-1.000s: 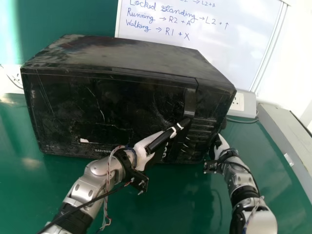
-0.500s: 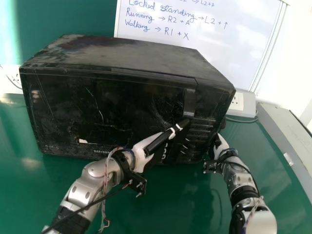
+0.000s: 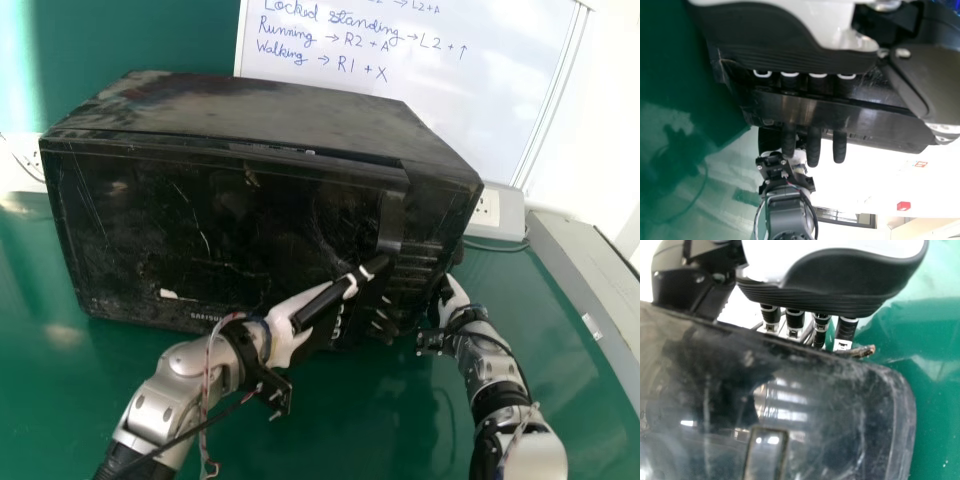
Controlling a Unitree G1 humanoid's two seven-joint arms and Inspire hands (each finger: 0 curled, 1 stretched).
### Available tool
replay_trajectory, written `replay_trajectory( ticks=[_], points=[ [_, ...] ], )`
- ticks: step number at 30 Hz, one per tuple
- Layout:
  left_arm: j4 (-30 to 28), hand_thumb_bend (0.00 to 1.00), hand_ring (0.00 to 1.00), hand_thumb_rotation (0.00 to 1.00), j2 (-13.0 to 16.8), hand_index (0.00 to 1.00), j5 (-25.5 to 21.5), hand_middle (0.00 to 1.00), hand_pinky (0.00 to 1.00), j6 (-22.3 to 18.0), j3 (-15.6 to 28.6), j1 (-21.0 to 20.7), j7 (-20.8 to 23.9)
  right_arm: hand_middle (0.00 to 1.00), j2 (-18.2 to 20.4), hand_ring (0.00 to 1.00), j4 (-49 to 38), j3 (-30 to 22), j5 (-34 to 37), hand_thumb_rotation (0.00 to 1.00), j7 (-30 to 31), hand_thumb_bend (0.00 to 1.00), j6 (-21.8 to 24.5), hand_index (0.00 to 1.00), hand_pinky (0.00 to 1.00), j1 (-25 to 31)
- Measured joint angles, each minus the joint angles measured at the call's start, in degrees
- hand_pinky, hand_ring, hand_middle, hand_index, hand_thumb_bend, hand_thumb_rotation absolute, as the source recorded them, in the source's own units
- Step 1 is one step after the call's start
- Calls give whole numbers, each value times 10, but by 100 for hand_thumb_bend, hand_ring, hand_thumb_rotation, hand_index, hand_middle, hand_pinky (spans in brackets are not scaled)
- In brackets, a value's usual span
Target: Open the door of oven
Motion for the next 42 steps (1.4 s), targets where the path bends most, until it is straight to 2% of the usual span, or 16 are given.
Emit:
replay_trajectory(
  ticks=[2, 4, 8, 13, 16, 19, 22, 25, 31, 33, 38, 40, 42],
  points=[
    [-10, 50, 43, 0, 0, 45, -1, 49, 8, 6, 0, 6, 2, 74, 0, 63, 0, -2, 1, 74, 0, 67, 0, 80, 57, 0],
    [-19, 50, 41, 0, 0, 47, -2, 49, 8, 9, 0, 12, 2, 75, 0, 64, 1, -4, 1, 74, 1, 68, 0, 82, 58, 0],
    [-36, 50, 43, 0, 0, 49, -13, 49, 11, 14, 0, 27, 4, 76, 1, 63, 1, -6, 1, 73, 3, 71, 0, 86, 59, 0],
    [-59, 50, 43, 0, 0, 50, -19, 48, 8, 23, 0, 42, 11, 75, 3, 62, 1, -7, 1, 72, 1, 67, 0, 85, 57, -1],
    [-67, 50, 42, 0, 0, 49, -22, 47, 6, 26, 0, 49, 14, 75, 4, 61, 1, -8, 1, 71, 1, 70, 0, 86, 57, -1],
    [-79, 50, 42, 0, 0, 50, -23, 48, 6, 33, 0, 55, 16, 77, 5, 62, 1, -9, 2, 70, 1, 71, 0, 82, 58, -2],
    [-94, 50, 42, 0, 1, 50, -24, 48, 6, 41, 0, 63, 15, 79, 6, 64, 1, -9, 3, 72, 1, 70, 0, 86, 58, -2],
    [-114, 50, 42, 0, 2, 50, -25, 48, 6, 48, 0, 74, 12, 78, 6, 63, 1, -9, 4, 71, 1, 74, 1, 83, 58, -2],
    [-161, 50, 42, 0, 7, 50, -25, 48, 5, 66, -7, 100, 9, 77, 6, 63, 1, -9, 6, 73, 2, 73, 1, 80, 59, -2],
    [-169, 50, 42, 0, 11, 49, -25, 48, 6, 70, -9, 104, 9, 76, 6, 63, 0, -8, 6, 73, 2, 74, 1, 84, 58, -3],
    [-186, 50, 43, 0, 21, 49, -27, 48, 6, 73, -13, 114, -10, 69, 6, 58, 1, -7, 6, 73, -3, 69, 1, 83, 53, -3],
    [-190, 50, 43, 0, 29, 49, -34, 48, 6, 73, -15, 116, -22, 70, 6, 58, 1, -6, 6, 74, -3, 67, 2, 84, 52, -3],
    [-196, 50, 43, 0, 36, 49, -36, 48, 7, 74, -17, 117, -31, 73, 6, 61, 1, -6, 6, 72, -3, 70, 2, 84, 54, -3]
  ],
)
